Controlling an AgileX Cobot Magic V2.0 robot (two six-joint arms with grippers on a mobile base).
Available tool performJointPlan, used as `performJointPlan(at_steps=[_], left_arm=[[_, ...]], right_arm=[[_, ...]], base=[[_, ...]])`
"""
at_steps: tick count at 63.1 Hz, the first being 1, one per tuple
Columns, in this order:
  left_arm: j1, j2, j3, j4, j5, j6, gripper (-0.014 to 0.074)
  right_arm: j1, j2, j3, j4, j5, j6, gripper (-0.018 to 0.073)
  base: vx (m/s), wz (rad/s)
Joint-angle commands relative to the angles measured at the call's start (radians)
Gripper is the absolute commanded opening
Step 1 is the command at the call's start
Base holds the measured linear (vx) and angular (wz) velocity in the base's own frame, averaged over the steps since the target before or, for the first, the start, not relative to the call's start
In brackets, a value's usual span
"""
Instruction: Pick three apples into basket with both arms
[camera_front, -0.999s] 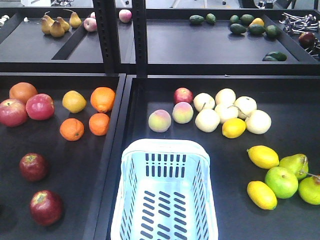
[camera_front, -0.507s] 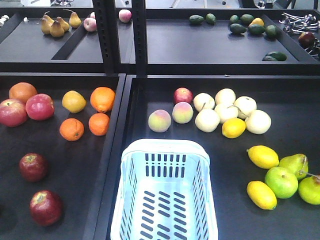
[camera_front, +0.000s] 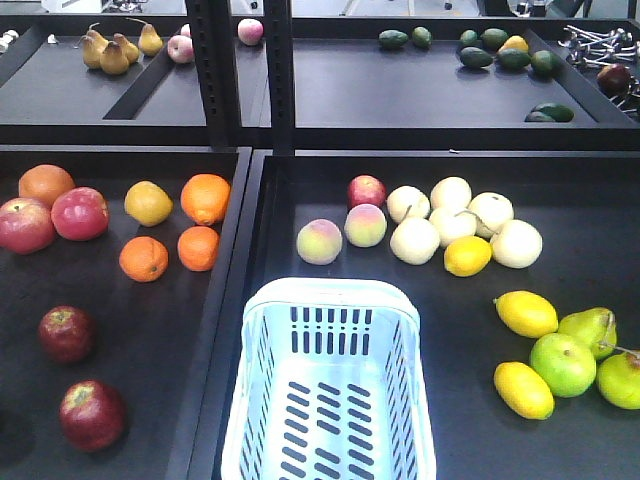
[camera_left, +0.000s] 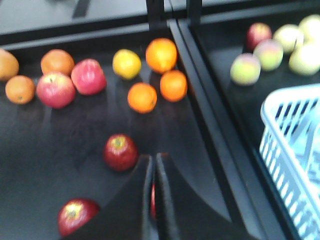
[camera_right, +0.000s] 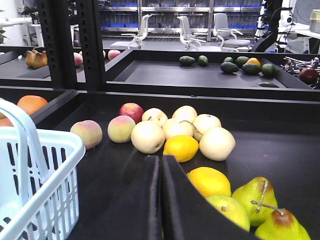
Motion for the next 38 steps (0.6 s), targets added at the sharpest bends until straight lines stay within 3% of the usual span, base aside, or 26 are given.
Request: performJointPlan(at_steps=[1,10,18,25,38], left_arm=[[-0.002,0.031,-0.04,-0.013,-0.032,0.013,-0.0006],[-0.002,0.03,-0.04,-0.012,-0.022,0.013,0.0005],[-0.002,0.03,-0.04,-0.012,-0.013,0.013,0.0078],[-0.002,0.03,-0.04,-0.013,0.001,0.013,0.0235],[-0.002,0.03,-0.04,-0.013,0.023,0.013,0.0636]], right_arm=[[0.001,-0.013,0.014,-0.008,-0.075,-0.01,-0.0008],[0.001,-0.013,0.014,-0.008,-0.075,-0.01,-0.0008],[0.001,-0.013,0.014,-0.008,-0.075,-0.01,-0.0008],[0.001,-0.013,0.014,-0.008,-0.075,-0.01,-0.0008],[0.001,-0.013,0.014,-0.008,-0.075,-0.01,-0.0008]], base=[[0.0,0.0],[0.0,0.0],[0.0,0.0],[0.0,0.0],[0.0,0.0]])
